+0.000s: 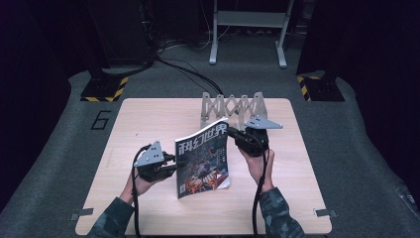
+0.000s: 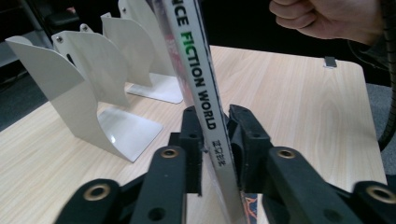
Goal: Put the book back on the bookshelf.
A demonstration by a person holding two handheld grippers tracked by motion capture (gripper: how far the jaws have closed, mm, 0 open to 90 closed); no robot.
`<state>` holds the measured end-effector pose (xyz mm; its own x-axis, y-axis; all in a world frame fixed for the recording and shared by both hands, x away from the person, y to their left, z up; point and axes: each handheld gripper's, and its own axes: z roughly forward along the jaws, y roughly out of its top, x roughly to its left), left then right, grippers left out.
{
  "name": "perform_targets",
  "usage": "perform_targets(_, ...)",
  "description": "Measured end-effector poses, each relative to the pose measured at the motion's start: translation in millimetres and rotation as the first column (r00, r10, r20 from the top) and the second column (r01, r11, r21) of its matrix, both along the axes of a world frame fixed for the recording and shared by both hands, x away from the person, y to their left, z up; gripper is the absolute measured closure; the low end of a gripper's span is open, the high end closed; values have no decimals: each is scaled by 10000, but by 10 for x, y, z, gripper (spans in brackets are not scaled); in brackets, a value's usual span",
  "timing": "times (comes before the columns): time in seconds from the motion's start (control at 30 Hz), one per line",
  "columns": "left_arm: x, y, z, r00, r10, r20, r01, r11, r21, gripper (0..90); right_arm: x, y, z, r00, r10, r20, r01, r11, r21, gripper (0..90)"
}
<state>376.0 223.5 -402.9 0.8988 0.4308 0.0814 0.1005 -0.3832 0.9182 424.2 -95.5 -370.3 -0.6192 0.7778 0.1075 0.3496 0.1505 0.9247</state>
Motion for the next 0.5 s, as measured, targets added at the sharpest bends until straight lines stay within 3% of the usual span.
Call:
perform_targets(0.13,40,-44,68,10000,-66,42,65,9998,206,688,-10,42,-26,10000,89,-27,-89,9999,-141,882)
perform_targets(0.23,70,-104,101,9998,208,36,-210,9985,506,666,3,64,-56,9998,154,-147,-157,9997,-190,882)
perform_targets(0.3,83,-132,97,9993,328,155,-339,9962,804,695,10,70,-76,9996,164,-251,-170,9996,-225,890)
perform_targets(0.37,75,-161,59,9991,363,219,-378,9966,738,744,23,70,-110,9989,282,-381,-290,9994,-204,879)
perform_targets(0.47,31,-189,27,9977,571,372,-588,9973,439,778,52,53,-199,9963,433,-737,-444,9989,-132,786)
perform_targets(0.5,25,-195,18,9974,622,375,-639,9969,467,781,52,35,-231,9959,395,-809,-401,9992,-61,704)
